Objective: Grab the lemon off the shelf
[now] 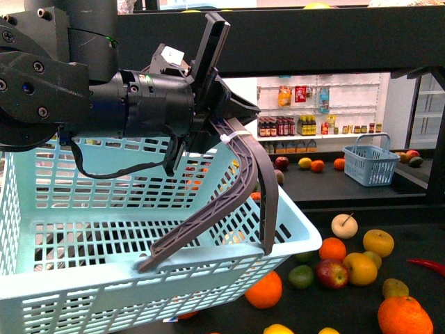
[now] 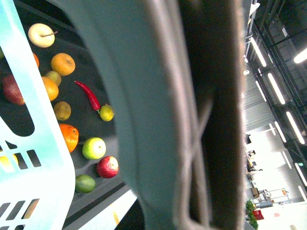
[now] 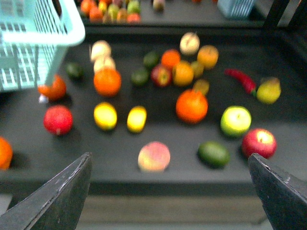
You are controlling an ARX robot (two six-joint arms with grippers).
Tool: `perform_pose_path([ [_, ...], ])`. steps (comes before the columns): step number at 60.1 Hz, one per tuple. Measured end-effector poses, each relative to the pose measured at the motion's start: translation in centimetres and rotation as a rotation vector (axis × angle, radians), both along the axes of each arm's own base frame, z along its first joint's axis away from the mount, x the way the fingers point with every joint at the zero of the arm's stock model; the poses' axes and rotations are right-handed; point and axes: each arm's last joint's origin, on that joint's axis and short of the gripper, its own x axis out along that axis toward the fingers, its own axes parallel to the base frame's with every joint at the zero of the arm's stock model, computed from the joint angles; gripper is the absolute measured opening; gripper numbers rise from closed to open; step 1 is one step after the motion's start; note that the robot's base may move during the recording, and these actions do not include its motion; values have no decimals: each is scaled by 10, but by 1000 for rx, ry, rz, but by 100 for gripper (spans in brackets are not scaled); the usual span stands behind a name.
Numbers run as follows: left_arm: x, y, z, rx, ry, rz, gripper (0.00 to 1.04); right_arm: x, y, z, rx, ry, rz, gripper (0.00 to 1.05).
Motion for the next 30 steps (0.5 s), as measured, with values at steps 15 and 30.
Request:
perform_pose_path([
  [15, 1, 0, -2, 4, 2, 12, 6, 33, -7, -6, 122, 201, -21, 97],
  [30, 1, 0, -2, 5, 1, 10, 6, 129, -4, -27, 189, 384, -12, 97],
])
